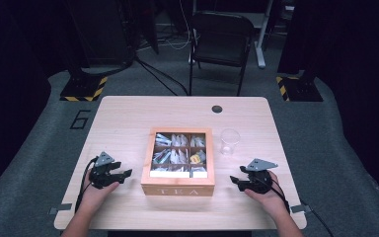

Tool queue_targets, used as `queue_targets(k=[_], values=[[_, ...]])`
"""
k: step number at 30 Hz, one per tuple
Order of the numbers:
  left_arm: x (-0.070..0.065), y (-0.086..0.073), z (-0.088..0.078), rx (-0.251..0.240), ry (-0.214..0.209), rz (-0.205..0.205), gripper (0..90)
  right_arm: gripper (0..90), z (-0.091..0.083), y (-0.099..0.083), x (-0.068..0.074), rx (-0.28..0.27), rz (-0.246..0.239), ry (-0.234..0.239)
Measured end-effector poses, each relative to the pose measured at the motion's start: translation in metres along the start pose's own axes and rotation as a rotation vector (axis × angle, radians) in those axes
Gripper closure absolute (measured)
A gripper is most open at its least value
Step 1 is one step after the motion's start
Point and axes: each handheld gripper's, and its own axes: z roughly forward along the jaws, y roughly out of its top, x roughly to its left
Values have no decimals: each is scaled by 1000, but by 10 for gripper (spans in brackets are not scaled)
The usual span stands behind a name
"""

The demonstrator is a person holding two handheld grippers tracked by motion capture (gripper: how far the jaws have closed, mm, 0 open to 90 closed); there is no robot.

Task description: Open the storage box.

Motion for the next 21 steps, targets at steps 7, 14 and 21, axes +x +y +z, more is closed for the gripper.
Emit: queue_targets(k=[7,14,21], values=[[-7,9,-15,-24,-63,-4,415,473,-8,9,8,-4,-10,42],[-21,11,-28,-44,-119,42,453,507,-21,19,16,-35,-22,60],[-28,12,-40,-74,-144,37,478,513,-28,25,29,-51,-40,107]])
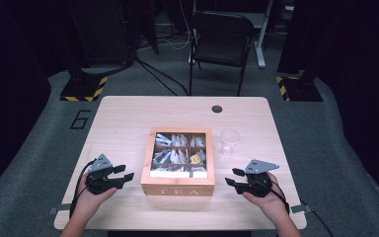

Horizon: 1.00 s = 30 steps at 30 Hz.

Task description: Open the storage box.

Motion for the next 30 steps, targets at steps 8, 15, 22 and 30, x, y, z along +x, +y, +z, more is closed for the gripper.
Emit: queue_targets(k=[8,15,22,30], values=[[-13,-1,-11,-1,-18,35,481,527,-3,6,20,-18,-15,45],[-22,-4,-15,-7,-42,40,489,524,-3,6,34,-24,-40,60],[-30,-6,-10,-4,-51,68,489,528,7,3,36,3,-42,81],[-34,-9,-3,10,-60,88,486,550,14,0,36,3,-29,97]])
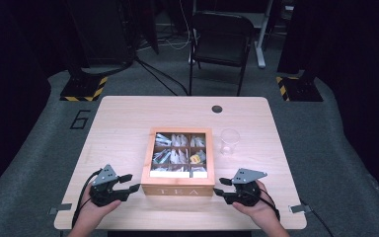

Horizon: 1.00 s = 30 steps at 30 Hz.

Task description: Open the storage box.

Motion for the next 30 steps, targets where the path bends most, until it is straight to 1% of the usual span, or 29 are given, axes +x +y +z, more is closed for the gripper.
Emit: queue_targets(k=[2,3,4,5,6,7,8,9,10,11,13,14,15,16,17,18,19,20,22,23,28,29,30], values=[[-1,-1,2,-12,7,-8,496,564,3,0,1,2,6,17],[-1,-1,2,-11,3,-8,498,570,4,0,0,5,-8,24],[0,-1,1,-2,-9,-5,502,577,6,0,0,12,-7,22],[-1,-1,1,-11,-4,-3,502,582,7,0,1,12,3,26],[-1,-1,-1,-2,-14,-3,502,587,8,0,1,11,3,26],[-1,-1,-1,-5,-17,-5,503,595,8,0,1,11,5,25],[-2,-1,-1,-14,-7,0,504,603,8,0,1,15,5,26],[-2,-1,-1,-16,-8,0,508,611,9,1,1,11,12,21],[-2,-1,-2,-12,-18,-3,509,618,9,1,2,10,13,20],[-3,-1,-2,-21,-17,-6,512,628,10,2,1,7,14,25],[-5,-1,-3,-8,-29,2,520,642,10,3,1,9,23,35],[-6,-1,-2,-17,-24,5,523,646,10,3,2,10,25,33],[-7,-1,-3,-15,-31,7,527,649,10,4,2,13,29,30],[-7,0,-2,-13,-37,11,530,652,10,4,2,12,30,31],[-9,0,-1,-23,-34,8,533,654,10,4,2,9,28,33],[-9,1,-1,-15,-44,11,536,654,10,4,2,4,25,32],[-10,0,1,-29,-36,8,538,652,10,5,2,5,26,28],[-10,1,1,-19,-49,9,540,649,11,5,2,5,22,21],[-11,1,4,-28,-41,5,544,645,11,6,3,7,11,17],[-11,1,4,-25,-45,7,546,644,11,6,3,8,7,18],[-13,3,7,-39,-48,0,547,642,11,7,4,6,6,16],[-13,3,8,-38,-52,-6,547,638,11,7,4,7,5,18],[-13,4,8,-29,-57,2,547,637,10,8,4,10,7,14]])
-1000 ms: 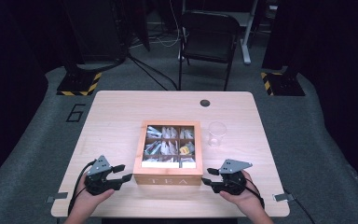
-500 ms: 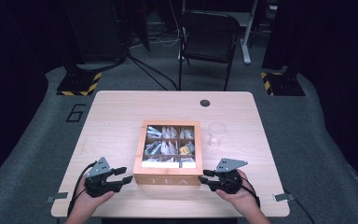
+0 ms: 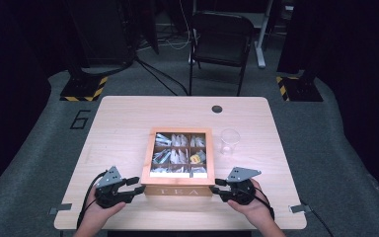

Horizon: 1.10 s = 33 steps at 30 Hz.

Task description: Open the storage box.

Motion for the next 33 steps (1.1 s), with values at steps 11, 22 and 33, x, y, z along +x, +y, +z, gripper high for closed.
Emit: queue_targets(k=[11,22,33], values=[[-5,5,8,5,19,8,551,633,-2,3,0,-2,21,8],[-6,14,5,5,32,14,544,615,-5,6,-2,-37,41,23],[-3,24,-2,4,9,-15,545,591,-11,16,-4,-48,62,28]])
